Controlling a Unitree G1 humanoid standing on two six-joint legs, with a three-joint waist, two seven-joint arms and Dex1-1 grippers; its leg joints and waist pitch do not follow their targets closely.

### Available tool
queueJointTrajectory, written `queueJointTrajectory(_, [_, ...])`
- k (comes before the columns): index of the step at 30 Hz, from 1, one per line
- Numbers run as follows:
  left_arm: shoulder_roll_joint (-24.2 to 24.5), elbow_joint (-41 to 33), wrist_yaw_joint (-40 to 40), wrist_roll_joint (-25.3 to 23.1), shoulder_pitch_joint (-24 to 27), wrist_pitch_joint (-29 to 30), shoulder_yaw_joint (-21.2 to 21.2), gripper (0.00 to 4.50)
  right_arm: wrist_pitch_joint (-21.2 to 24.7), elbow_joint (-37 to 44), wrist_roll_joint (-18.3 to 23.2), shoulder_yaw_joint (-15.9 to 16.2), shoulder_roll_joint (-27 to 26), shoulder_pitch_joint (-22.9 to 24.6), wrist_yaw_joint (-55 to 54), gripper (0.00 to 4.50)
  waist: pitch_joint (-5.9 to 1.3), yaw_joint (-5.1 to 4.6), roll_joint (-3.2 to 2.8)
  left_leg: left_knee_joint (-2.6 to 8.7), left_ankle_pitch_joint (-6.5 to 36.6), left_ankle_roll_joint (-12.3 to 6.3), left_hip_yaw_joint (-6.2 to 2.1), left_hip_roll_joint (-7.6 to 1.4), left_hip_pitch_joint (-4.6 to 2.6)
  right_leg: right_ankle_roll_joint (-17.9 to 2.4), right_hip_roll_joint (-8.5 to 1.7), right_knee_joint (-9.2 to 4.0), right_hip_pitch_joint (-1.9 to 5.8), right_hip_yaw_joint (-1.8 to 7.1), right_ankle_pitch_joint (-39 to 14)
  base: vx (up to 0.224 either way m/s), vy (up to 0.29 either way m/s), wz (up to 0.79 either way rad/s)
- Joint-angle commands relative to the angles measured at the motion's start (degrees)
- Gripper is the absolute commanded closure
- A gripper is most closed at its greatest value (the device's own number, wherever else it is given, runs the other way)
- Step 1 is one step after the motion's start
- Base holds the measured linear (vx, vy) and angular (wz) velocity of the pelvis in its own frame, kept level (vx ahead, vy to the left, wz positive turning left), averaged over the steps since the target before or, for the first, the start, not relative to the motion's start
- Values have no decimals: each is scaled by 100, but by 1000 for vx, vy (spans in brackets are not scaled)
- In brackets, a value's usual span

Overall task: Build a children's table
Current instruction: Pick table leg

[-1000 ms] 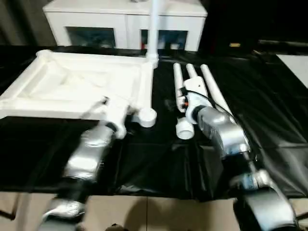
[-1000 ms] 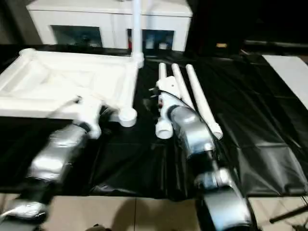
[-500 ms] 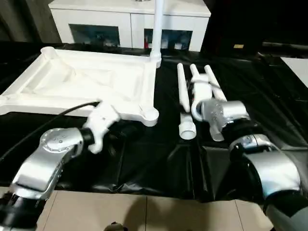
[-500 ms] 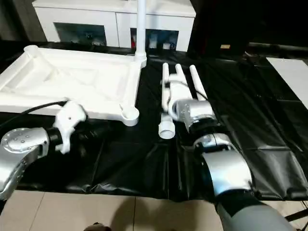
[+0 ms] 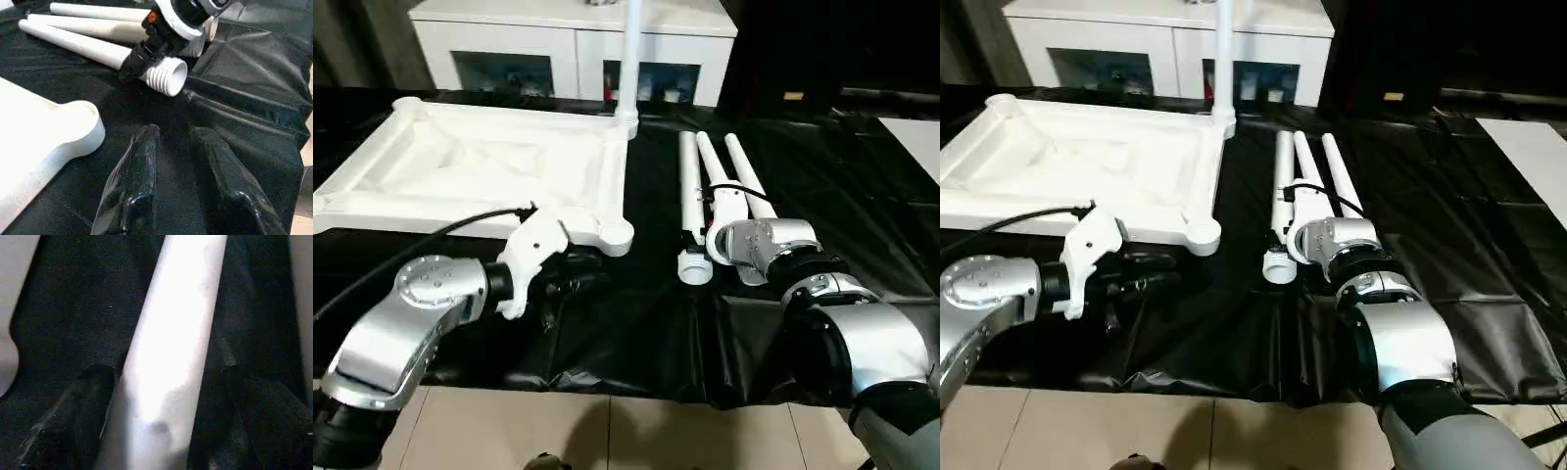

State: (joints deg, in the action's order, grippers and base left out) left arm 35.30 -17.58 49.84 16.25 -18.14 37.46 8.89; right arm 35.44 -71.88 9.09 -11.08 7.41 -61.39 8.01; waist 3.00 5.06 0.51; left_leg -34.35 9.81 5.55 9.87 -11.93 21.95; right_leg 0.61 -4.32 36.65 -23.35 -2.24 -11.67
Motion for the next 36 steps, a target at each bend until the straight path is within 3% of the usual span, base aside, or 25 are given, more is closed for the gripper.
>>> queueJointTrajectory(1, [39, -40, 42, 50, -86, 33, -33, 325, 42, -141, 98, -130, 18, 1, -41, 100, -386, -14, -83, 398, 1160, 367, 38, -35, -108, -1185, -230, -331, 247, 164, -392, 0, 0, 0])
queueJointTrajectory(5, [66, 16, 72, 87, -124, 17, -15, 325, 28, -201, 136, -246, 32, -9, -41, 129, -393, -10, -70, 392, 1147, 354, 35, -34, -105, -1202, -232, -326, 249, 163, -381, 0, 0, 0])
queueJointTrajectory(6, [61, 34, 95, 102, -142, 21, -16, 325, 18, -220, 164, -293, 50, 8, -60, 135, -389, -16, -31, 394, 1160, 340, 42, -34, -103, -1208, -227, -335, 249, 162, -398, 0, 0, 0])
queueJointTrajectory(8, [64, 50, 102, 96, -149, 19, -11, 325, 7, -233, 172, -305, 58, 18, -67, 155, -389, -7, -56, 394, 1161, 337, 37, -36, -105, -1216, -234, -329, 244, 160, -442, 0, 0, 0])
queueJointTrajectory(11, [68, 66, 77, 88, -126, 14, -30, 325, -21, -254, 168, -317, 64, 30, -62, 185, -388, -12, -36, 393, 1116, 324, 39, -37, -99, -1208, -233, -327, 245, 159, -436, 0, 0, 0])
queueJointTrajectory(13, [72, 90, 36, 58, -102, -2, -43, 325, -32, -257, 161, -325, 72, 35, -34, 199, -387, -13, 23, 393, 1105, 299, 49, -38, -95, -1190, -237, -338, 249, 163, -497, 0, 0, 0])
queueJointTrajectory(15, [68, 121, 0, 33, -92, -25, -53, 325, -42, -258, 148, -327, 77, 39, -17, 208, -387, -8, 2, 395, 1083, 304, 44, -40, -97, -1167, -240, -333, 242, 163, -527, 0, 0, 0])
queueJointTrajectory(16, [50, 172, -76, -8, -83, -60, -82, 325, -64, -257, 163, -363, 88, 42, -24, 224, -385, -11, 22, 397, 1110, 311, 45, -42, -98, -1152, -236, -338, 238, 163, -553, 0, 0, 0])
queueJointTrajectory(18, [18, 227, -173, -53, -69, -76, -132, 325, -105, -249, 237, -448, 104, 27, -18, 233, -387, -10, -10, 398, 1141, 336, 42, -40, -107, -1132, -234, -335, 230, 163, -542, 0, 0, 0])
queueJointTrajectory(20, [-15, 306, -248, -57, -64, -78, -210, 325, -128, -227, 455, -672, 104, -36, -5, 240, -391, -14, 1, 396, 1147, 338, 41, -38, -106, -1125, -229, -330, 238, 163, -476, 0, 0, 0])
queueJointTrajectory(21, [-44, 340, -283, -38, -59, -81, -256, 325, -164, -211, 508, -729, 101, -53, 22, 240, -399, -5, -44, 391, 1131, 345, 34, -36, -111, -1145, -234, -317, 240, 160, -421, 0, 0, 0])
queueJointTrajectory(23, [-94, 415, -389, -51, -84, -64, -319, 297, -227, -183, 558, -781, 102, -75, 70, 252, -405, -14, -22, 386, 1095, 335, 39, -33, -100, -1183, -226, -316, 248, 158, -302, 0, 0, 0])
queueJointTrajectory(24, [-158, 497, -515, -56, -120, -27, -393, 290, -288, -140, 594, -802, 96, -93, 154, 252, -410, -11, -71, 377, 1045, 330, 35, -28, -96, -1212, -221, -301, 251, 157, -185, 0, 0, 0])
queueJointTrajectory(25, [-210, 566, -620, -70, -158, -32, -457, 287, -322, -114, 612, -812, 92, -101, 204, 254, -415, -11, -44, 375, 1022, 311, 36, -33, -96, -1240, -224, -304, 260, 153, -119, 0, 0, 0])
queueJointTrajectory(27, [-348, 722, -897, -75, -284, -22, -612, 277, -452, -18, 701, -896, 96, -127, 326, 257, -419, -8, -47, 369, 999, 283, 39, -28, -95, -1275, -218, -302, 265, 155, -41, 0, 0, 0])
queueJointTrajectory(28, [-594, 951, -1338, -69, -509, -46, -880, 252, -705, 213, 767, -936, 125, -138, 575, 259, -423, -3, -57, 363, 1023, 263, 41, -28, -98, -1285, -216, -302, 267, 157, -1, 0, 0, 0])
queueJointTrajectory(29, [-773, 1095, -1594, -17, -677, -37, -1061, 247, -860, 450, 786, -906, 144, -91, 783, 259, -435, 10, -168, 345, 992, 268, 26, -27, -103, -1309, -223, -281, 270, 158, 108, 0, 0, 0])
queueJointTrajectory(30, [-921, 1204, -1759, 65, -817, 5, -1196, 246, -967, 689, 790, -859, 160, -25, 930, 259, -420, -10, -121, 352, 1037, 244, 42, -27, -101, -1308, -202, -320, 263, 156, 110, 0, 0, 0])
queueJointTrajectory(31, [-1064, 1296, -1878, 151, -949, 46, -1303, 243, -984, 954, 808, -818, 174, 54, 1060, 259, -431, 3, -138, 339, 1028, 233, 29, -29, -98, -1335, -213, -298, 287, 155, 185, 0, 0, 0])
queueJointTrajectory(33, [-1150, 1354, -1942, 206, -1031, 70, -1364, 231, -986, 1120, 821, -792, 181, 104, 1135, 259, -444, 15, -102, 329, 807, 154, 21, -19, -84, -1378, -214, -278, 322, 150, 390, 0, 0, 0])
queueJointTrajectory(35, [-1415, 1446, -2068, 400, -1251, 155, -1477, 205, -629, 1667, 1034, -831, 200, 279, 1336, 259, -446, 32, -42, 314, 608, 23, 37, -11, -87, -1459, -206, -275, 338, 156, 562, 0, 0, 0])
queueJointTrajectory(36, [-1533, 1473, -2119, 497, -1349, 205, -1518, 204, -523, 1976, 1123, -787, 208, 418, 1522, 259, -449, 34, -50, 307, 550, -1, 33, -11, -73, -1473, -214, -267, 339, 155, 601, 0, 0, 0])
